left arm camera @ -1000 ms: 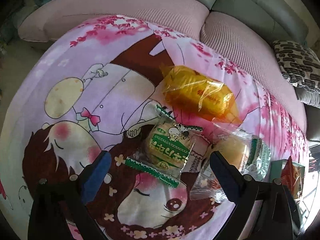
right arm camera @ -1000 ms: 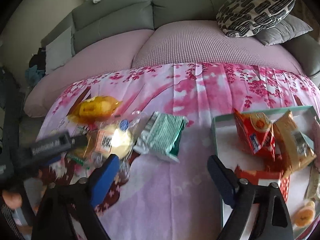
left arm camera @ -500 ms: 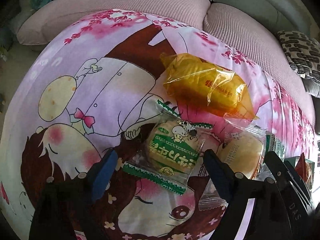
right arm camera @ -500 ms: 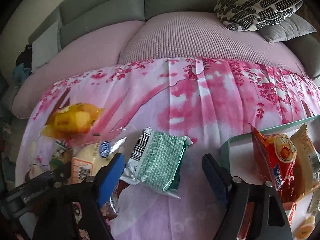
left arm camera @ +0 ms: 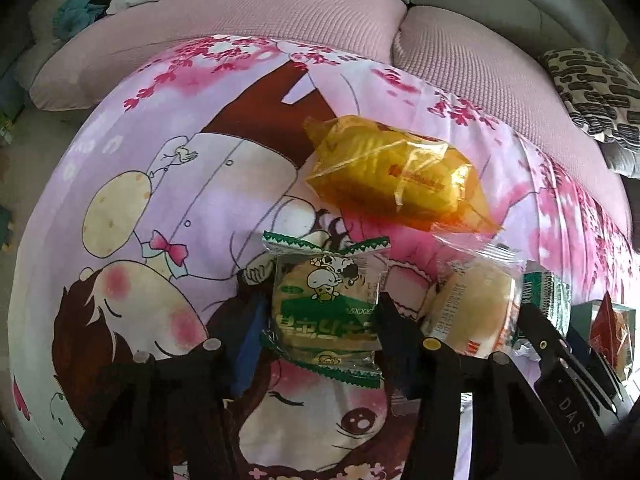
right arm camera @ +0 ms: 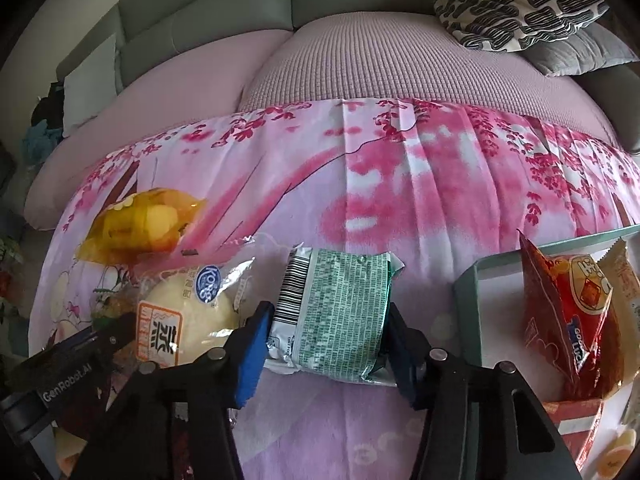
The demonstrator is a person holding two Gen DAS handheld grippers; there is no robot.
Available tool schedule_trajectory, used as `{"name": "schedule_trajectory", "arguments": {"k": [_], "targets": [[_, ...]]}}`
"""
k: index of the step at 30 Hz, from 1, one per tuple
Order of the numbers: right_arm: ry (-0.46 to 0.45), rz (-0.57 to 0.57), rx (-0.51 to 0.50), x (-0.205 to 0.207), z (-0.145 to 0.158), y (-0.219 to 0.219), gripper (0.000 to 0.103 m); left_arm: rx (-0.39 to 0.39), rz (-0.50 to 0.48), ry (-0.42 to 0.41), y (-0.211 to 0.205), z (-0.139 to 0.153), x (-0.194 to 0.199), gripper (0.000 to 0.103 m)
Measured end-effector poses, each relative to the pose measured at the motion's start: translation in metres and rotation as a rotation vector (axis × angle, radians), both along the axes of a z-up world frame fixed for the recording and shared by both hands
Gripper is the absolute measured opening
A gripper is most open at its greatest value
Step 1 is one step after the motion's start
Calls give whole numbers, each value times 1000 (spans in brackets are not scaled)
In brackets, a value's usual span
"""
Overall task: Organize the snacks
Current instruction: 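Grasp the green biscuit pack with the left tool while the right tool grasps the green-striped pack, then carry both green packs over the tray with both tools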
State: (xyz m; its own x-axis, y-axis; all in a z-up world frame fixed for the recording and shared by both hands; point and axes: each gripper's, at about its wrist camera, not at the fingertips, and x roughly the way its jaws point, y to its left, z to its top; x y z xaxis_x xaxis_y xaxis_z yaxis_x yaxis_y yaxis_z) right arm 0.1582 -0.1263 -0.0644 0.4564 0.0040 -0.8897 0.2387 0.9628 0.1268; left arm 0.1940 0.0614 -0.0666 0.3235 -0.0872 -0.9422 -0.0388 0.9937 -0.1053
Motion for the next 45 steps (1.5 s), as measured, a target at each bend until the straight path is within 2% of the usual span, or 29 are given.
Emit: {"name": "schedule_trajectory", "arguments": {"k": [7,15,21,26,35,45], "targets": [[-24,2,12,-16,13,2,54,9,20,-10,6,8,-7,53],[-65,6,26,-48,43,5,53,7,48,-39,16,31,-27,53],[-109,4,28,-77,66,7,53,6,26,-104,10,58,-50,53],[-129,-17,32,-101,79,-1,53,-6,4,-123,0,69,-62,53],[-161,-69,61,-138,91,-26,54,-16,-56,-188,-28,93,-81,53],[-178,-146,82,-156,92,-57,54,-31,-202,-199,-85,101,-99,53]]}}
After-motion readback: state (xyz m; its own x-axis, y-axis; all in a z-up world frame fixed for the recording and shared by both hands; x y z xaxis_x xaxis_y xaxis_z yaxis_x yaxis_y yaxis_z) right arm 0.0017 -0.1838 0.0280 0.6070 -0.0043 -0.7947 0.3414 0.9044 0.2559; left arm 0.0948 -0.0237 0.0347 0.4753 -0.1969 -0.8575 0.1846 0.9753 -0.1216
